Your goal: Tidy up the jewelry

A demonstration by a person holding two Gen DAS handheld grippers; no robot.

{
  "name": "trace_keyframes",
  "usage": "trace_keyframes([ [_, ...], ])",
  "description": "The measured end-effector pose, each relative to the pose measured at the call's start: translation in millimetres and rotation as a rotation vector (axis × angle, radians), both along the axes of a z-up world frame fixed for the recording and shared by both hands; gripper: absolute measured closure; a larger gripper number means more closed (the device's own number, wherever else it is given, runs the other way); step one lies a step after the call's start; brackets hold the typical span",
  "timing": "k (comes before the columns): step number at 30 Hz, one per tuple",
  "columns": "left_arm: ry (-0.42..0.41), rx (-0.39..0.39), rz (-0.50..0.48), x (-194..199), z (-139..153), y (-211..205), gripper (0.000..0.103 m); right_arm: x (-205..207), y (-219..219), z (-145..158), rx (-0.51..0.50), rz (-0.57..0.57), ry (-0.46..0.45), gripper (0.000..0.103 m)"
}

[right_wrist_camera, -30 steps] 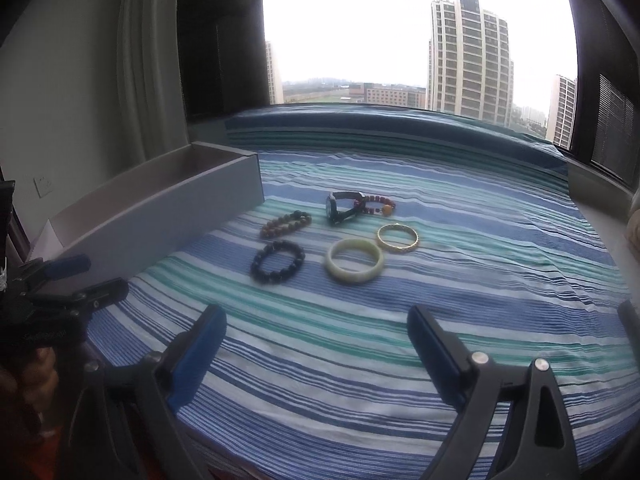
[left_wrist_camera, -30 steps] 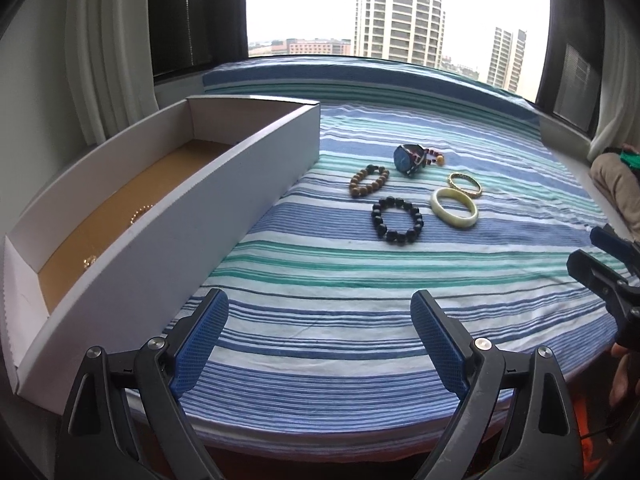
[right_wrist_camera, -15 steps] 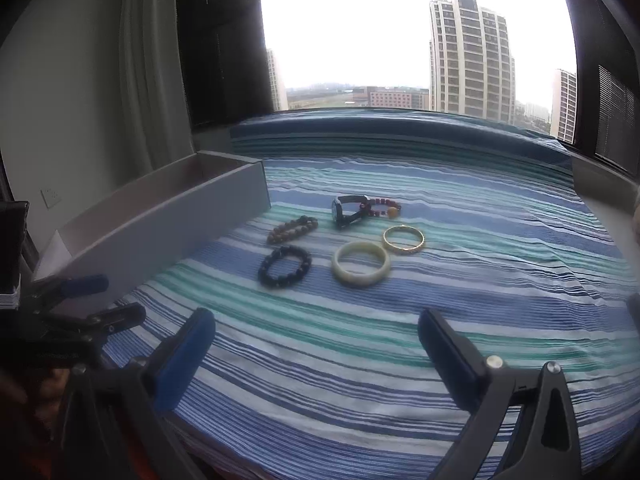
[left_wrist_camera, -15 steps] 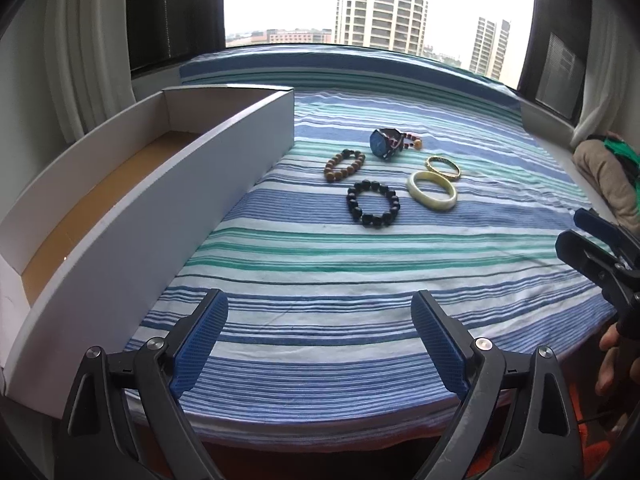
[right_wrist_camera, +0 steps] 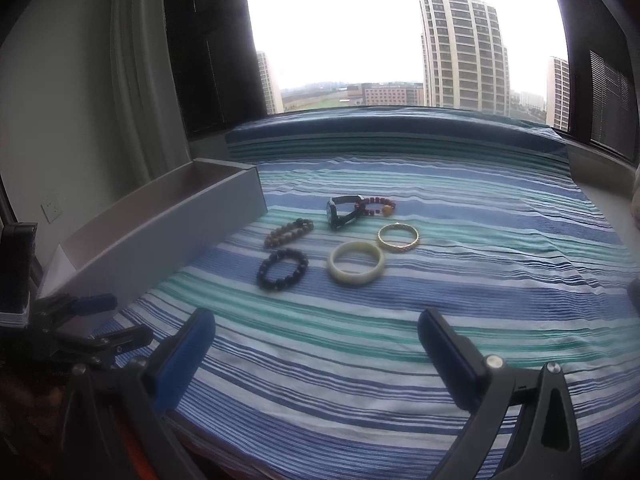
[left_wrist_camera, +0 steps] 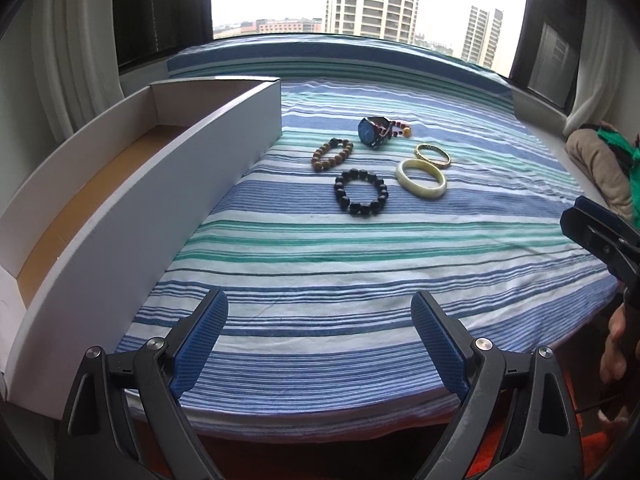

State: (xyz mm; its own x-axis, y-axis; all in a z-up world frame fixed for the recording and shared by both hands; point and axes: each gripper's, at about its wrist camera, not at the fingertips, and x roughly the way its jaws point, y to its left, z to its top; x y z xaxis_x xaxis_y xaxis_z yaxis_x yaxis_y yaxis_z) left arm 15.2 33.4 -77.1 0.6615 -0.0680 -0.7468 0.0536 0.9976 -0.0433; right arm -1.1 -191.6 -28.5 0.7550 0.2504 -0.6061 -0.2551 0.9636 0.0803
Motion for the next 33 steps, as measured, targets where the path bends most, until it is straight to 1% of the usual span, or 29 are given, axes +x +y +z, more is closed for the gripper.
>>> trace_keyframes([
  [2,-0.007,-0.007,0.006,0,2,1,0.010,2,-3,0,0.000,-0.009,0.016,0.000],
  [3,-0.012,-0.010,0.009,0,4,2,0.008,3,-4,0,0.001,-0.015,0.032,0.000],
  [4,-0.014,-0.010,0.012,0,5,2,0.003,4,-5,-1,0.003,-0.021,0.051,0.000],
  [7,-0.005,-0.005,0.024,-1,8,4,0.001,6,-9,-3,0.029,-0.021,0.102,0.000],
  [10,0.016,-0.002,0.031,-1,3,7,0.001,0,-9,-5,0.011,-0.026,0.085,0.000],
  [14,0.063,-0.015,0.038,5,-5,11,0.001,1,-9,-11,-0.010,-0.031,0.105,0.000],
  [16,0.069,-0.018,0.036,7,-6,12,0.001,2,-11,-13,-0.007,-0.038,0.114,0.000],
  [19,0.065,0.011,0.022,17,-7,10,0.001,5,-14,-16,-0.010,-0.047,0.130,0.000],
  [21,0.070,0.018,0.021,29,-5,11,0.001,6,-15,-17,-0.009,-0.052,0.135,0.000],
  [23,0.081,-0.004,0.020,47,-2,14,0.001,6,-16,-19,-0.005,-0.054,0.138,0.000],
  [26,0.113,-0.036,0.012,81,2,16,0.001,4,-19,-20,0.004,-0.054,0.140,0.000],
  [28,0.122,-0.041,0.013,106,0,13,0.001,2,-20,-20,0.006,-0.057,0.143,0.000],
  [30,0.144,-0.033,0.006,132,-9,7,0.001,-2,-23,-22,0.011,-0.063,0.144,0.000],
  [33,0.186,0.027,-0.012,165,-33,-12,0.002,-6,-27,-25,0.019,-0.075,0.153,0.000],
])
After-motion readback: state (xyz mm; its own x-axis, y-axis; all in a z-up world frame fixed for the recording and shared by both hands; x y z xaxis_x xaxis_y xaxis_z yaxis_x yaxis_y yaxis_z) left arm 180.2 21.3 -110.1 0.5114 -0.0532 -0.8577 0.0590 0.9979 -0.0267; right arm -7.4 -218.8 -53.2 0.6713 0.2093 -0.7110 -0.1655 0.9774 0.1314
